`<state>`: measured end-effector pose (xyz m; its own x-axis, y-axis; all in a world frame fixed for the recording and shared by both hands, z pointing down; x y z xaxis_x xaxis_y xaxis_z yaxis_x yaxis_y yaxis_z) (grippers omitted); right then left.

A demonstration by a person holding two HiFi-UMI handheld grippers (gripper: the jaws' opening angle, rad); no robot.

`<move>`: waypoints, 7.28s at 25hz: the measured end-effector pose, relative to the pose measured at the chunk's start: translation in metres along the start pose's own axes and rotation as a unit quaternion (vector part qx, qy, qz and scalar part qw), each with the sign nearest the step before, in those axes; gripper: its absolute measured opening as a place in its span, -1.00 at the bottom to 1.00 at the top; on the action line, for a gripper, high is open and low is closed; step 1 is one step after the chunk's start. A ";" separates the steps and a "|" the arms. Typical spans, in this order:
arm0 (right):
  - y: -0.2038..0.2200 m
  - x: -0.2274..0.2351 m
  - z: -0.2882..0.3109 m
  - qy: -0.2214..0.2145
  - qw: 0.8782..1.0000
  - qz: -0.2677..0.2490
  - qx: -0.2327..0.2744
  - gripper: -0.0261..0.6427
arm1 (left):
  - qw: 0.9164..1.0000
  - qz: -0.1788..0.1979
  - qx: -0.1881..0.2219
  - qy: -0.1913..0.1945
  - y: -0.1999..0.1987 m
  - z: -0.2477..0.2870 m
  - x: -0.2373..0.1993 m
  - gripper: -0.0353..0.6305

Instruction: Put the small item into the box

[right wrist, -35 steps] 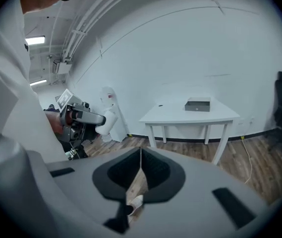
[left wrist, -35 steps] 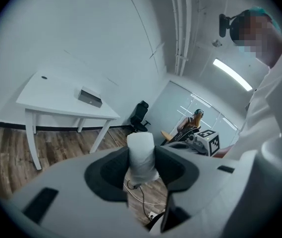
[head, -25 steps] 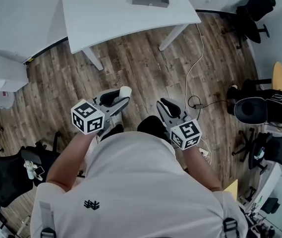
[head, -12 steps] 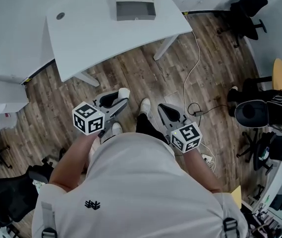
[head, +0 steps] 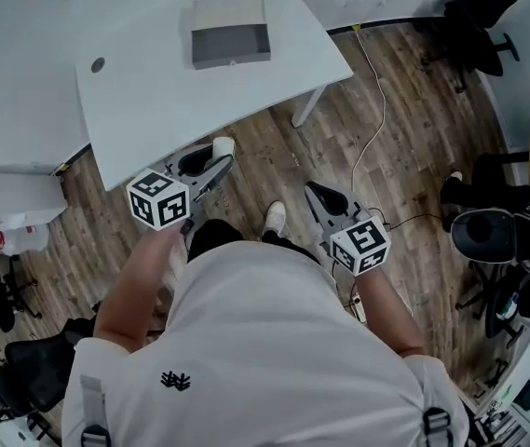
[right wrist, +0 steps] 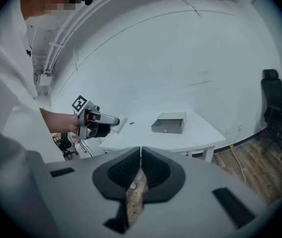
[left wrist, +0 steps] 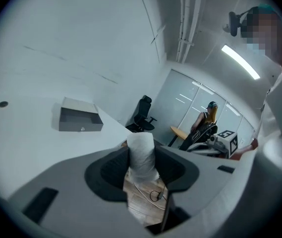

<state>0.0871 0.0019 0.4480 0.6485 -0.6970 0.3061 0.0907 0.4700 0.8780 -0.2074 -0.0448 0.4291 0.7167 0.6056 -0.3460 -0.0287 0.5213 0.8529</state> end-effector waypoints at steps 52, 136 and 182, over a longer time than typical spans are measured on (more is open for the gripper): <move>-0.057 0.054 0.047 0.297 0.940 0.165 0.016 -0.89 | 0.947 0.015 -0.321 -0.011 -0.081 0.330 -0.282 -0.38; 0.000 0.036 -0.038 0.103 0.992 0.060 0.030 -0.89 | 0.987 0.116 -0.070 0.084 -0.008 0.089 0.024 -0.88; 0.004 0.049 -0.026 0.113 0.991 0.071 0.017 -0.90 | 0.989 0.108 -0.077 0.068 -0.021 0.111 -0.012 -0.88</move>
<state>0.1385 -0.0166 0.4567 0.8060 -0.4840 0.3406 -0.0369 0.5333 0.8451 -0.1378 -0.1295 0.4586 0.5818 0.7829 -0.2203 -0.2850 0.4499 0.8464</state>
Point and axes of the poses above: the fingertips, and each gripper's own axes: z forward along the fingers, x to its right, y out of its underside, the point moved 9 cm from there along -z, backward along the fingers, and after that the axes turned 4 degrees about z, right-handed, at the moved point
